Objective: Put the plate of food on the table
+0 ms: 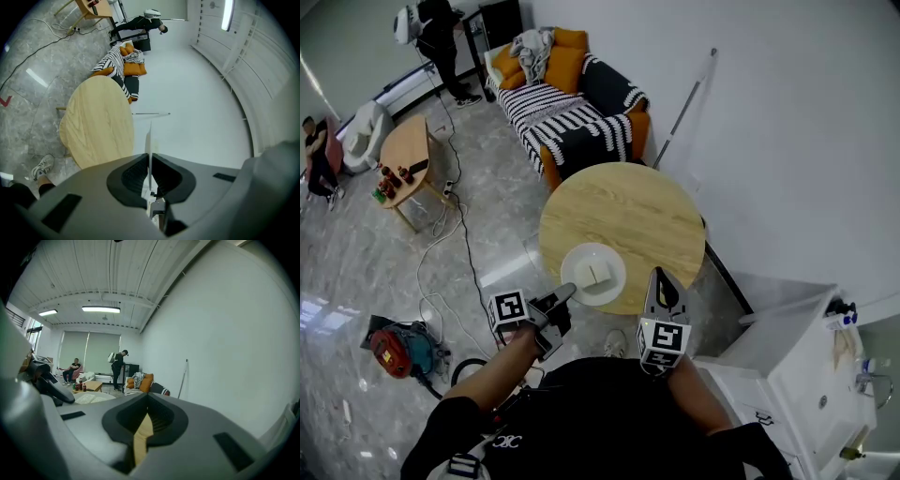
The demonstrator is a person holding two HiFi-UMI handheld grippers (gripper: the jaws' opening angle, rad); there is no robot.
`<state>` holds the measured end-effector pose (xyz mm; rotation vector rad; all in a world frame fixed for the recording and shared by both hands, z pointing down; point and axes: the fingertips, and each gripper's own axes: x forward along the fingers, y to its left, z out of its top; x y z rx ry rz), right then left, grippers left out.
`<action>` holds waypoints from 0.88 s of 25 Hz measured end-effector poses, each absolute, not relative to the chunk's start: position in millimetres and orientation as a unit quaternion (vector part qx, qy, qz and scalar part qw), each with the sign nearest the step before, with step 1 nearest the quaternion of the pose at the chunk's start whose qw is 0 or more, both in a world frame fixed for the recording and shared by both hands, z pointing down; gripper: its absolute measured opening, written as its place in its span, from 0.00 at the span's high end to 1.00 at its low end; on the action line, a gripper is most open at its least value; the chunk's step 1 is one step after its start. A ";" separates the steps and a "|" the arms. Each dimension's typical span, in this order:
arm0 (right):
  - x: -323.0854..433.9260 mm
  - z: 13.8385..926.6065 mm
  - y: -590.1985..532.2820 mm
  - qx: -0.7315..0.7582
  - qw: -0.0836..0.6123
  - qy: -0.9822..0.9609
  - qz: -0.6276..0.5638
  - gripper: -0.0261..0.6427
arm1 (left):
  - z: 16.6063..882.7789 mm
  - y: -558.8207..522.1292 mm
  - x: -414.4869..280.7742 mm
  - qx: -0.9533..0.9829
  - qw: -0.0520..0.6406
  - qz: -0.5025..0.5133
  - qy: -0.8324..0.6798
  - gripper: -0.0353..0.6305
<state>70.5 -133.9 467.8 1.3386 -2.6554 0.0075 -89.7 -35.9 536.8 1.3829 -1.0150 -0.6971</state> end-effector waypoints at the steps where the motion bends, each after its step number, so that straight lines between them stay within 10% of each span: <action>1: 69.9 468.0 -141.6 0.448 0.084 -0.890 0.003 0.95 | 536.6 -43.3 -89.9 0.596 0.601 -0.302 -0.438 0.91; 22: 43.0 477.2 -219.0 0.416 0.108 -0.903 0.007 0.95 | 548.5 -118.7 -108.6 0.576 0.605 -0.306 -0.457 0.91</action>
